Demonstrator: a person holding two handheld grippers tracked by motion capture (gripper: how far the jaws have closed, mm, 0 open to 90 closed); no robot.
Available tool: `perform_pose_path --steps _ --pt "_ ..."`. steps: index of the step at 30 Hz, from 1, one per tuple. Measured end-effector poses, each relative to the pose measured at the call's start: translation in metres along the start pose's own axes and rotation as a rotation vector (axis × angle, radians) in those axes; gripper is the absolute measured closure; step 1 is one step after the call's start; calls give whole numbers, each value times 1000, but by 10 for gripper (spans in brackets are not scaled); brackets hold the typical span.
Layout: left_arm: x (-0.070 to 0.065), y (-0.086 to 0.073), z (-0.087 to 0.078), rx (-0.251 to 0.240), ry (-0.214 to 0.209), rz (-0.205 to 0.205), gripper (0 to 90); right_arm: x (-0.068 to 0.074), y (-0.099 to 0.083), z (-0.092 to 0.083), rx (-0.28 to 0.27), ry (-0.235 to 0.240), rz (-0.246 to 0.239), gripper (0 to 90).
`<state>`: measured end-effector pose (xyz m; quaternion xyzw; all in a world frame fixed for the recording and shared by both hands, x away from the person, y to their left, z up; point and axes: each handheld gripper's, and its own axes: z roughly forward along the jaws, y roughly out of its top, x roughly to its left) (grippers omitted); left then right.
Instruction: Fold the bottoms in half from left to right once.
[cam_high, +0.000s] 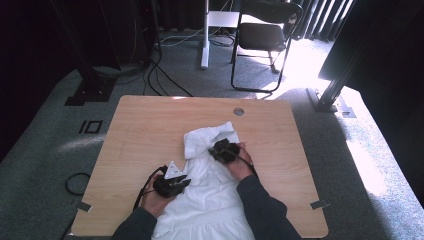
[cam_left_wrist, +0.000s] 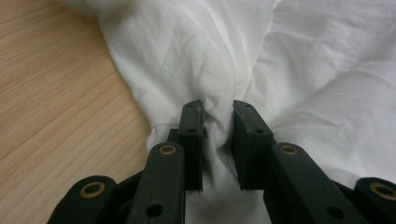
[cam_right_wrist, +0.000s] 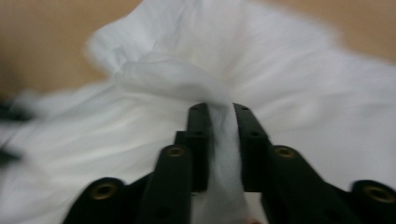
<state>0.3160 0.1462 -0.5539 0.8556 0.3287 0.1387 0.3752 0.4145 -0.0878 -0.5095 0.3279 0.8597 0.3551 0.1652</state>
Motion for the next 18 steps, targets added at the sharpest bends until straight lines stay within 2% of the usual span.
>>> perform_pose_path --steps 1,2,3,4,5,7,8,9,10,12,13,14,15,16,17,18 --pt "0 0 0 0 0 0 759 -13 1 -9 -31 -52 34 847" --pt "0 0 0 0 -1 0 759 -13 1 -9 -31 -52 34 847" --pt "0 0 0 0 -2 0 759 -48 -6 -25 -64 -159 180 869" --pt "0 0 0 0 -3 -1 759 -60 -11 -28 -63 -181 233 853" --pt "1 0 0 1 -4 -1 758 -73 -18 -30 -44 -201 287 807" --pt "1 0 0 1 -4 -3 756 -90 -33 -30 -2 -264 346 638" --pt "1 0 0 1 -4 -3 754 -96 -40 -31 0 -259 381 589" --pt "1 0 0 2 -7 -5 745 -100 -45 -32 -9 -232 410 560" --pt "1 0 0 2 -7 -5 733 -101 -49 -34 -21 -223 424 542" --pt "0 0 0 3 -12 -9 713 -100 -52 -36 -33 -213 426 525" --pt "0 1 0 5 -15 -11 691 -98 -53 -37 -41 -193 422 510" --pt "0 2 0 11 -16 -11 644 -93 -54 -38 -62 -156 405 490" --pt "0 3 0 20 -14 -8 644 -93 -54 -38 -62 -156 405 490" --pt "1 5 -1 37 -15 -14 600 -90 -53 -39 -70 -141 389 484" --pt "3 8 -2 44 -21 -30 515 -84 -47 -40 -79 -117 350 468" --pt "6 10 -4 37 -27 -46 511 -83 -45 -39 -78 -120 336 464"
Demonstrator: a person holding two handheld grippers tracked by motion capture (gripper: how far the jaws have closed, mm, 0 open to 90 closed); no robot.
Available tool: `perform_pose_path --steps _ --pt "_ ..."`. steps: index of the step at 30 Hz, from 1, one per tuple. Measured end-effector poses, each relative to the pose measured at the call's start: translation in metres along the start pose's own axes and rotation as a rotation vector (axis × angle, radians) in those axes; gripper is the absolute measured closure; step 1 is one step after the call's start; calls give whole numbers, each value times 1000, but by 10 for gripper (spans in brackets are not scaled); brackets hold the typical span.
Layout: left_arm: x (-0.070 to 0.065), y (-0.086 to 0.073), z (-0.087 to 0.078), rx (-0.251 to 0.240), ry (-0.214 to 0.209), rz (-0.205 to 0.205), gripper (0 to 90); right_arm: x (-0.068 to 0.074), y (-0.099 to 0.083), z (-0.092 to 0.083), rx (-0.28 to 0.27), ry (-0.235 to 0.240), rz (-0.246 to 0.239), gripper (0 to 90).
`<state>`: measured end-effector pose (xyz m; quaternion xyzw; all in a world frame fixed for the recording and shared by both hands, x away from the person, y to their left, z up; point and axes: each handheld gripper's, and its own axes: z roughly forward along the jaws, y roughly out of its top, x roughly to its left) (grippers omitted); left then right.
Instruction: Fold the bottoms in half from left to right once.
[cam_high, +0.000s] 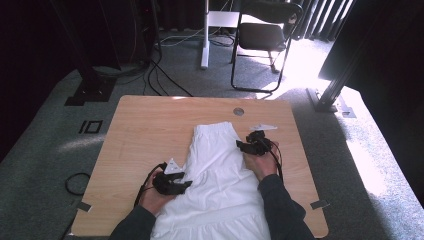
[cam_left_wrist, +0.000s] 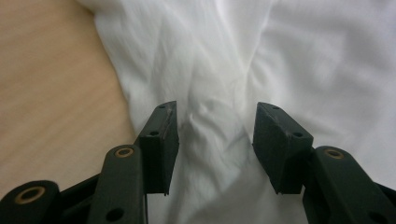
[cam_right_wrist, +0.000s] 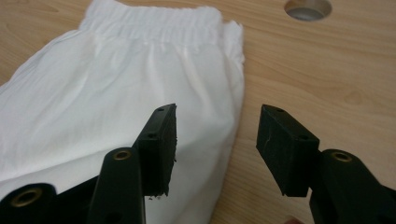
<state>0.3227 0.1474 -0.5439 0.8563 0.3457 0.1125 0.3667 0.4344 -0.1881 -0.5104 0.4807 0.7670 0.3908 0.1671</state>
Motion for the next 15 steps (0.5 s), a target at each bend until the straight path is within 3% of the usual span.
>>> perform_pose_path --steps 2,3,4,5,6,7,8,9,10,11,12,13,14,15 --pt "11 16 -16 -77 -9 -36 487 4 6 1 -3 -12 -18 463" --pt "11 16 -16 -77 -9 -36 477 4 6 1 -3 -12 -18 463" --pt "20 34 -26 -111 25 -40 468 4 11 2 -5 -12 -18 470" --pt "20 34 -26 -111 25 -40 467 3 14 4 -6 -15 -19 472" --pt "29 56 -29 -143 47 -33 460 3 17 6 -2 -18 -22 472" --pt "35 66 -26 -154 59 -40 452 2 20 10 6 -22 -21 471" --pt "35 66 -26 -154 59 -40 441 2 20 10 6 -22 -21 471" --pt "47 84 -14 -155 71 -74 438 0 23 18 23 -26 -12 464" --pt "52 91 -5 -149 76 -91 435 0 24 23 32 -31 -10 464" --pt "52 91 -5 -149 76 -91 428 0 24 23 32 -31 -10 464" --pt "56 97 6 -139 93 -104 421 0 22 34 58 -39 -5 466" --pt "62 105 28 -107 129 -110 413 0 21 39 70 -49 5 475" --pt "62 105 28 -107 129 -110 409 0 21 39 70 -49 5 475" --pt "66 106 51 -68 149 -124 405 -1 17 50 85 -60 19 485"
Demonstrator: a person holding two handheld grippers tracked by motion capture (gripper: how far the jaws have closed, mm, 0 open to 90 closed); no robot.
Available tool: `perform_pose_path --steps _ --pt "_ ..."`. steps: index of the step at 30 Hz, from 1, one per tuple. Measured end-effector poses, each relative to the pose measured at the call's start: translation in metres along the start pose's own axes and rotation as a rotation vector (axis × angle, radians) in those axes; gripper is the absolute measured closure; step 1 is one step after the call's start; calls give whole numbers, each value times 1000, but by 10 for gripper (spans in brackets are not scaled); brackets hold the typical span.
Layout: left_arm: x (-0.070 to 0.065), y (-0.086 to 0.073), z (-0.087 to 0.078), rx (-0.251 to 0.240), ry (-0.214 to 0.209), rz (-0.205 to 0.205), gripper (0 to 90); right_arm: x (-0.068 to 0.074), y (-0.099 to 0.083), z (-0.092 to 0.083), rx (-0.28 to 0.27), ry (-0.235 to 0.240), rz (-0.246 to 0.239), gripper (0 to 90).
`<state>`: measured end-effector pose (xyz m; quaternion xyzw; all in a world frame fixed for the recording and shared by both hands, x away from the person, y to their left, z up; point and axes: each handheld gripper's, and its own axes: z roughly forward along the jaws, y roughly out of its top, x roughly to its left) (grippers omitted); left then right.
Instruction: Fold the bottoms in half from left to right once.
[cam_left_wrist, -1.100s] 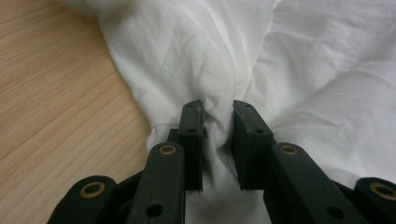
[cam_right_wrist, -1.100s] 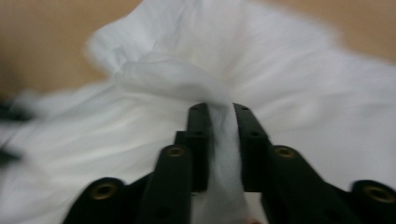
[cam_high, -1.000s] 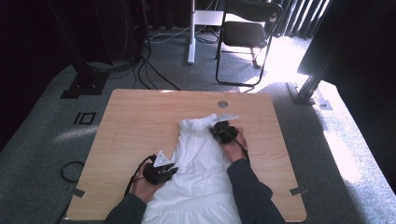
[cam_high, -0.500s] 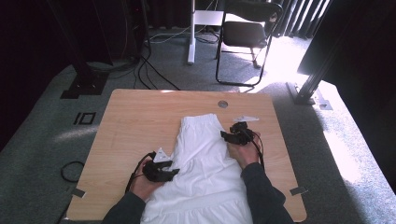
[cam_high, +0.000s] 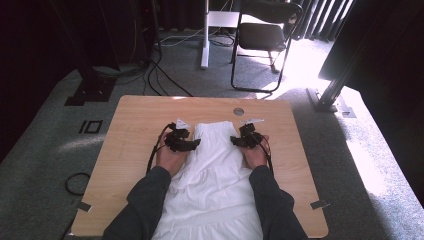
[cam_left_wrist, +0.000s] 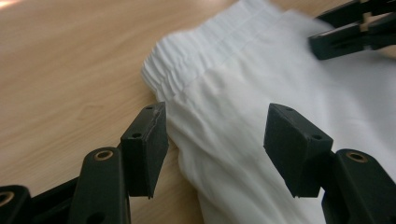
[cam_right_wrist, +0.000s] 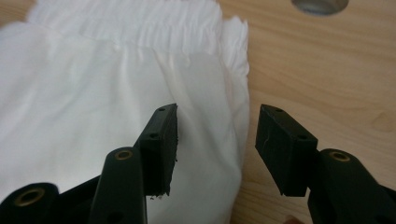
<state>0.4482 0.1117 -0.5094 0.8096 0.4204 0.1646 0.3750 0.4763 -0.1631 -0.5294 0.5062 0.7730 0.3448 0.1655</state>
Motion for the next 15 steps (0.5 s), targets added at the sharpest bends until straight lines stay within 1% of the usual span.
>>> perform_pose_path --steps 1,2,3,4,5,6,7,8,9,10,11,12,13,14,15 --pt "0 0 0 0 0 0 405 0 0 0 0 0 0 485" --pt "1 -5 20 34 8 -30 405 1 -4 9 17 -7 12 504" --pt "1 -8 27 50 10 -44 407 2 -6 11 23 -11 12 508" --pt "1 -12 33 65 9 -60 414 3 -8 13 28 -17 4 515" --pt "1 -12 33 65 9 -60 429 4 -9 15 28 -24 -5 520" --pt "0 -15 38 71 6 -66 434 5 -11 14 23 -28 -6 536" --pt "-1 -17 38 58 7 -63 434 5 -11 14 23 -28 -6 536" --pt "-3 -18 37 53 9 -54 441 5 -11 14 25 -33 -7 564" --pt "-4 -19 36 57 11 -46 467 8 -14 11 30 -59 -18 621" --pt "-5 -20 35 56 15 -39 467 8 -14 11 30 -59 -18 621" --pt "-8 -22 33 57 18 -24 493 9 -16 9 26 -63 -19 640" --pt "-11 -25 31 56 17 -8 509 12 -24 3 15 -65 -7 698" --pt "-14 -28 29 52 11 0 509 12 -24 3 15 -65 -7 698" --pt "-18 -31 26 49 7 10 510 13 -29 0 9 -65 -11 701" --pt "-25 -40 19 39 2 16 510 17 -41 -11 5 -62 3 705"
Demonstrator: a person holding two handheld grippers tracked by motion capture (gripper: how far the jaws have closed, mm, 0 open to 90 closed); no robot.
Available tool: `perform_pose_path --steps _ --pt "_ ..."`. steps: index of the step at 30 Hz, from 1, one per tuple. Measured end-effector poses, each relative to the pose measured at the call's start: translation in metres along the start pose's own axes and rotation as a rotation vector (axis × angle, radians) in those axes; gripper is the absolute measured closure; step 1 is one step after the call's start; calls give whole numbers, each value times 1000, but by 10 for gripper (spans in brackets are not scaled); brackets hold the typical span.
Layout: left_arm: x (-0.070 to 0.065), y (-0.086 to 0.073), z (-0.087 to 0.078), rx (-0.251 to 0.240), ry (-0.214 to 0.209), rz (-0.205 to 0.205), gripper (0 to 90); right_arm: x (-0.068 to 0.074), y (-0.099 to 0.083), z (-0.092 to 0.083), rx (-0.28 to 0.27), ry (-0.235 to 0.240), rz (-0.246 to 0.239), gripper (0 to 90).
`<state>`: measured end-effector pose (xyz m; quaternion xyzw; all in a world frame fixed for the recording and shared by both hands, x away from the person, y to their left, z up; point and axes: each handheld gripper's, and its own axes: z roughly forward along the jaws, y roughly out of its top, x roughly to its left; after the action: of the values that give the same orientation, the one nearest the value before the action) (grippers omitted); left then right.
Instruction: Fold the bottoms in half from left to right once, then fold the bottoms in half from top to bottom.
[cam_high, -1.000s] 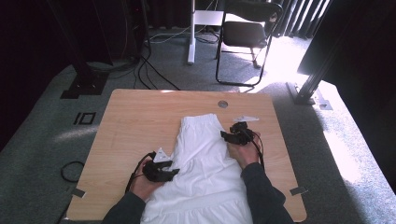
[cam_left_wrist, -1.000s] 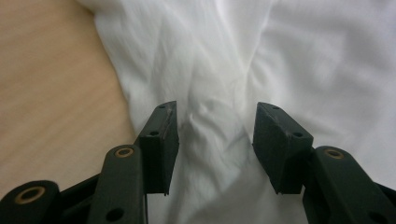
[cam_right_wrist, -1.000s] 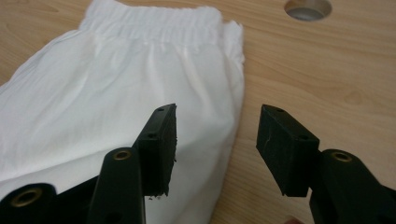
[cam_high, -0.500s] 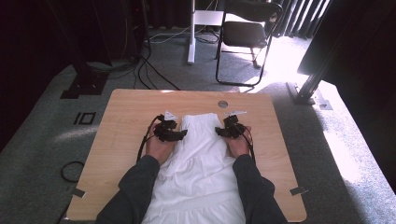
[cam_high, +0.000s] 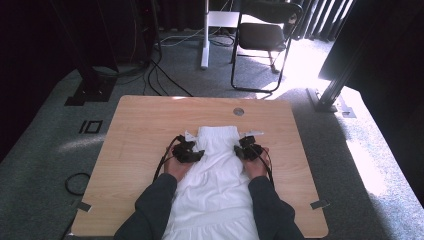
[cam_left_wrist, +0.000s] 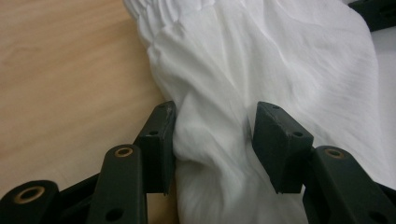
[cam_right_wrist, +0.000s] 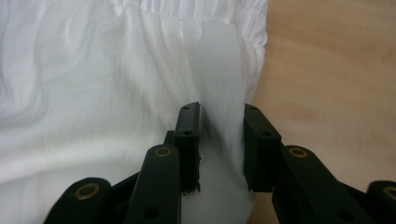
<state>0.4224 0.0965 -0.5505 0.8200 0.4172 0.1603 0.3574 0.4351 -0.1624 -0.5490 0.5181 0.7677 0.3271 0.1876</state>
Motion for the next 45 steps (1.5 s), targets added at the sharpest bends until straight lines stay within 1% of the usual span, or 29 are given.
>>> perform_pose_path --steps 1,2,3,5,6,7,9,10,12,14,16,18,20,21,22,23,25,27,28,29,31,33,34,35,37,39,42,44,45 --pt "0 0 0 0 0 0 510 2 -5 -4 0 1 -5 704" --pt "-8 -10 -7 -15 -8 20 510 3 -11 -10 -2 5 -8 704" --pt "-8 -10 -7 -15 -8 20 510 3 -11 -10 -2 5 -8 704" --pt "-14 -20 -13 -38 -26 18 510 7 -23 -21 0 10 -23 699" --pt "-16 -23 -15 -43 -29 22 510 8 -34 -30 -1 19 -22 692" --pt "-21 -25 -17 -42 -23 34 510 7 -36 -32 -1 23 -22 688" --pt "-23 -26 -18 -40 -22 41 509 7 -39 -34 -4 28 -20 676" --pt "-22 -26 -17 -41 -23 41 509 7 -39 -36 6 43 -19 603" --pt "-22 -25 -17 -42 -26 40 508 4 -36 -35 19 79 -12 476" --pt "-22 -25 -17 -41 -28 45 506 -1 -31 -35 -6 97 3 377" --pt "-21 -24 -16 -39 -32 44 503 -6 -22 -34 -12 122 25 322" --pt "-22 -24 -16 -36 -35 47 499 -8 -13 -32 -34 125 21 293" --pt "-22 -23 -16 -32 -40 48 490 -9 -5 -25 -22 131 20 259" --pt "-22 -23 -16 -32 -40 48 484 -9 -5 -25 -22 131 20 259" --pt "-21 -21 -16 -20 -46 54 484 -9 -3 -21 -10 133 18 256" --pt "-21 -21 -16 -19 -49 52 480 -7 0 -13 16 118 4 259" --pt "-19 -20 -16 -11 -68 47 461 -5 0 -8 28 103 -5 277" --pt "-16 -17 -16 4 -89 34 444 -4 -1 -4 42 69 -2 301" --pt "-13 -14 -14 15 -83 15 417 -3 -2 -4 37 56 -3 312" --pt "-11 -12 -14 17 -76 6 388 -3 -3 -4 35 43 -3 315" --pt "-4 -5 -13 -8 -73 -24 361 -3 -3 -4 32 31 -5 347" --pt "-2 -2 -13 -16 -73 -28 336 -2 -3 -4 33 20 -16 366" --pt "3 7 -8 -31 -74 -44 336 -2 -3 -4 33 13 -20 379" --pt "5 10 -6 -29 -73 -52 305 -1 -4 -4 29 -2 -24 402" --pt "7 14 2 -13 -82 -65 296 -1 -3 -4 27 0 -23 439" --pt "7 14 9 5 -71 -75 285 -1 -3 -4 26 -1 -23 475" --pt "6 12 13 -12 -77 -76 260 -1 -1 -4 31 2 -23 528" --pt "7 12 15 -18 -90 -73 232 -1 -1 -4 31 10 -26 578" --pt "7 13 15 -15 -86 -70 229 0 -1 -4 30 14 -28 604"
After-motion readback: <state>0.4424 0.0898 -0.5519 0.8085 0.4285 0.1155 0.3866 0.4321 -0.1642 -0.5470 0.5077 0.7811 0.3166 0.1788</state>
